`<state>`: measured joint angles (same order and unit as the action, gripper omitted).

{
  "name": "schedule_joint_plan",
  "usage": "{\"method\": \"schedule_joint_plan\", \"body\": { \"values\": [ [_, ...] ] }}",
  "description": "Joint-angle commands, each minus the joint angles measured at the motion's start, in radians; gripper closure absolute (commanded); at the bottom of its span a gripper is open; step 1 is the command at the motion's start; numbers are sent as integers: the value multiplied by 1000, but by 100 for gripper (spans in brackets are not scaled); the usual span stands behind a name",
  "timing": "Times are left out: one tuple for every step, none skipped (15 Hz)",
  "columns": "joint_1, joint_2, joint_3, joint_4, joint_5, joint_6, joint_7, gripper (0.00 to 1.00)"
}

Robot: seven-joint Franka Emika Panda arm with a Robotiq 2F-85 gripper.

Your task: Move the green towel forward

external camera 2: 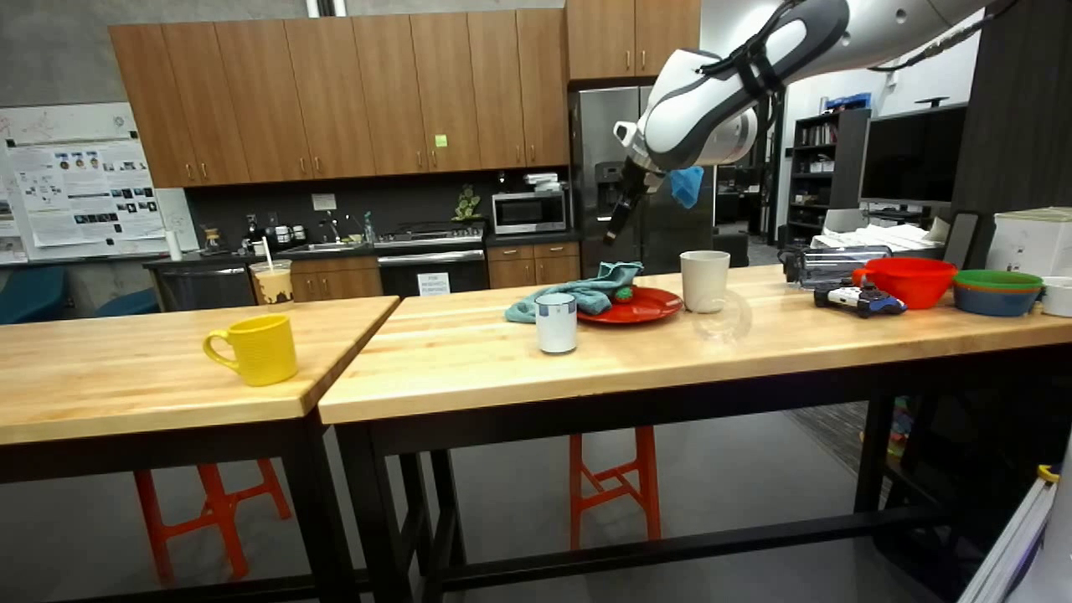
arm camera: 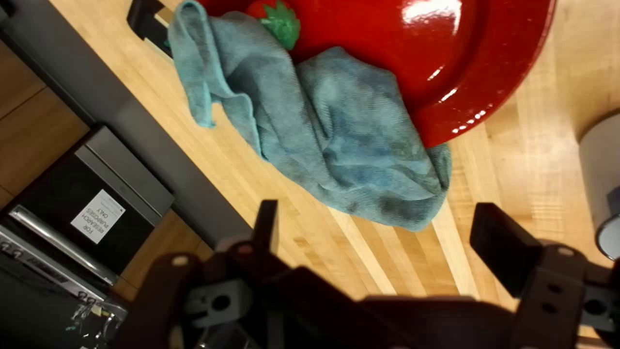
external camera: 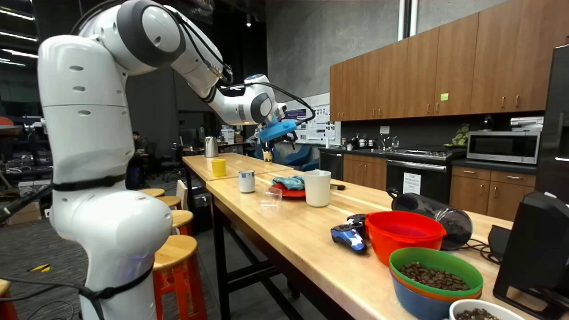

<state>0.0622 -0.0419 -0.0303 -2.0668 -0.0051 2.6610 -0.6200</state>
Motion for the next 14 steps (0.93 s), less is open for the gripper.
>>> {"method": "schedule_joint_plan", "body": {
  "values": [
    [-34,57,-2,38,-43,62,-64,0],
    [-42,67,-1,38,-67,79,-54,0],
    [-48,75,2,35,-98,89,-33,0],
    [-50,80,5,28,-129,98,-18,0],
    [-50,85,7,25,-158,104,-4,0],
    [-47,90,9,21,-201,116,21,0],
    [-45,94,10,20,-243,127,40,0],
    [-44,99,10,19,-299,148,57,0],
    [-43,103,5,19,-388,179,75,0],
    [-30,106,-13,19,-474,205,92,0],
    [-30,109,-19,23,-555,230,116,0],
    [-31,110,-25,28,-632,250,148,0],
    [-32,111,-29,35,-688,257,177,0],
    [-33,111,-32,39,-733,256,209,0]
  ]
}}
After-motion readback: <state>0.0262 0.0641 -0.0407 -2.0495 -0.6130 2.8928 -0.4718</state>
